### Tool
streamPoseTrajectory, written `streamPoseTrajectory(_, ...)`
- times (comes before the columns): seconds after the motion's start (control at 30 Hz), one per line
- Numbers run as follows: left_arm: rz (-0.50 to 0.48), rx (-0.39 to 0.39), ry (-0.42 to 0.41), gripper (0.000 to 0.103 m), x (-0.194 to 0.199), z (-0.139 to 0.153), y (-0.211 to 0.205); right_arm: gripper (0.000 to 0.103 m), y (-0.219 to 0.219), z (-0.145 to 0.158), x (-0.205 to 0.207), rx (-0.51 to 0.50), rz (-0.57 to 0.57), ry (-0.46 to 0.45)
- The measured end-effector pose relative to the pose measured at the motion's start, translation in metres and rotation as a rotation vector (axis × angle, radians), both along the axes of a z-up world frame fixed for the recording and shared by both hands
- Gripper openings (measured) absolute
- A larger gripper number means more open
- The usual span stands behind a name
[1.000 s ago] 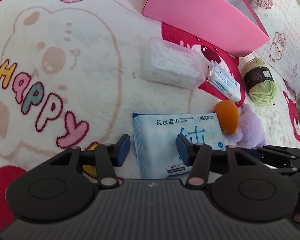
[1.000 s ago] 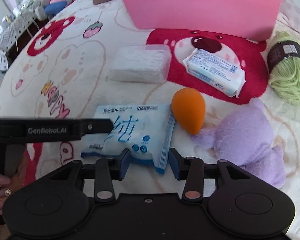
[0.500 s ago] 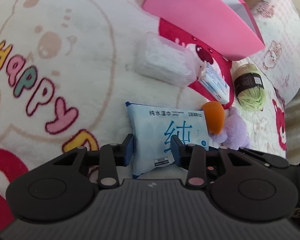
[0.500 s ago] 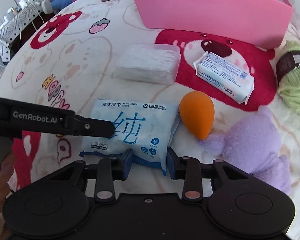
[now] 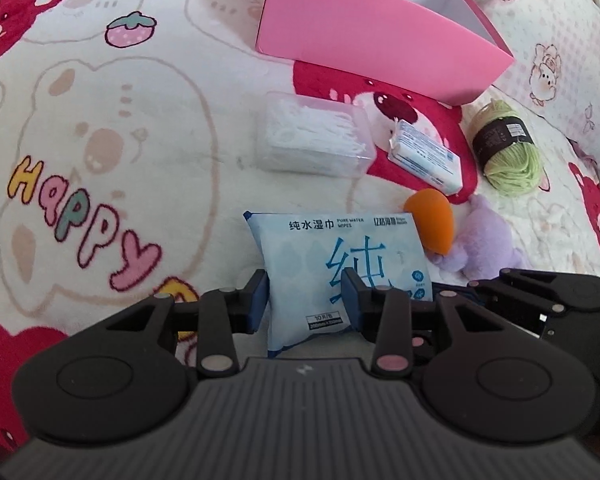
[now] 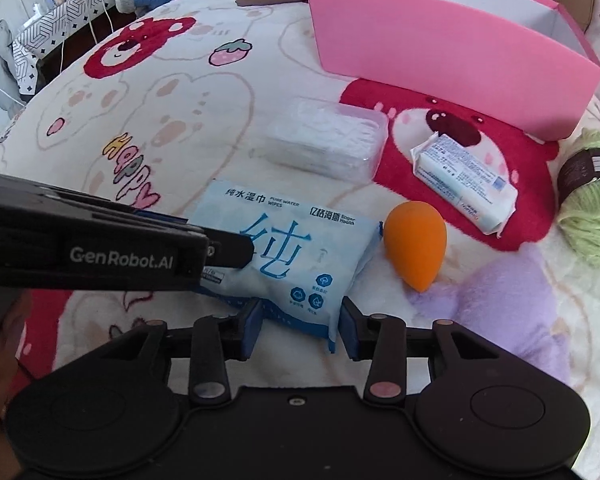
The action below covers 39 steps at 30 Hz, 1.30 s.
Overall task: Organize objects
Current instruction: 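Close the left gripper on the blue wet-wipes pack, then lift the wet-wipes pack with the left gripper and carry it over the pink box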
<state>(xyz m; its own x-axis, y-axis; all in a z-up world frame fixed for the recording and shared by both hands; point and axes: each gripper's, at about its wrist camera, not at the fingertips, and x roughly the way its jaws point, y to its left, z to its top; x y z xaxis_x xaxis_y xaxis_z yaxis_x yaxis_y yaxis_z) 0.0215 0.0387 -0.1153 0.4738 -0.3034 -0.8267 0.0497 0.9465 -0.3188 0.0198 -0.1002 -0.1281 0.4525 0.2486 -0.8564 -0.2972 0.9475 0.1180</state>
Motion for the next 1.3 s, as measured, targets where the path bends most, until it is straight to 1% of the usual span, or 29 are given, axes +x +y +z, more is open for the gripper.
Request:
streamPoseTrajectory(0.1,-0.005,-0.022,-0.005,0.038,-0.002,0.006,0.001,0.050,-0.004,0.006,-0.002,0.012,0.010,-0.019)
streamPoseTrajectory(0.17,-0.018,-0.028,-0.029,0.038,-0.002,0.011,-0.002,0.067,-0.003,0.012,-0.002,0.014,0.035,-0.036)
streamPoseTrajectory(0.2,-0.029,-0.015,-0.044,0.037,-0.001,0.015,-0.006,0.069,-0.001,0.015,-0.001,0.013,0.044,-0.046)
streamPoseTrajectory(0.3,-0.038,0.032,-0.084,0.037,0.001,0.028,-0.012,0.070,-0.001,0.022,0.004,0.016,0.051,-0.061)
streamPoseTrajectory(0.43,-0.039,0.033,-0.085,0.038,0.004,0.041,-0.011,0.071,-0.008,0.033,0.008,0.061,0.036,-0.072)
streamPoseTrajectory(0.5,-0.044,0.033,-0.088,0.038,0.005,0.048,-0.012,0.072,-0.009,0.037,0.008,0.064,0.036,-0.085)
streamPoseTrajectory(0.63,-0.042,-0.019,-0.075,0.039,0.012,0.060,-0.011,0.074,-0.010,0.050,0.005,0.039,0.033,-0.131)
streamPoseTrajectory(0.8,-0.059,-0.061,-0.063,0.040,0.026,0.077,-0.008,0.077,-0.014,0.069,0.012,0.029,0.025,-0.170)
streamPoseTrajectory(0.9,-0.059,-0.066,-0.085,0.041,0.033,0.091,-0.005,0.079,-0.012,0.083,0.018,0.015,0.036,-0.212)
streamPoseTrajectory(1.03,-0.060,-0.041,-0.112,0.041,0.038,0.109,-0.007,0.081,-0.011,0.098,0.026,0.023,0.038,-0.238)
streamPoseTrajectory(1.1,-0.077,-0.027,-0.133,0.041,0.041,0.118,-0.010,0.083,-0.012,0.104,0.029,0.024,0.033,-0.247)
streamPoseTrajectory(1.17,-0.104,-0.035,-0.164,0.042,0.044,0.128,-0.012,0.084,-0.013,0.111,0.031,0.002,0.019,-0.264)
streamPoseTrajectory(1.3,-0.105,-0.040,-0.193,0.042,0.047,0.143,-0.015,0.085,-0.014,0.132,0.033,-0.025,0.025,-0.308)
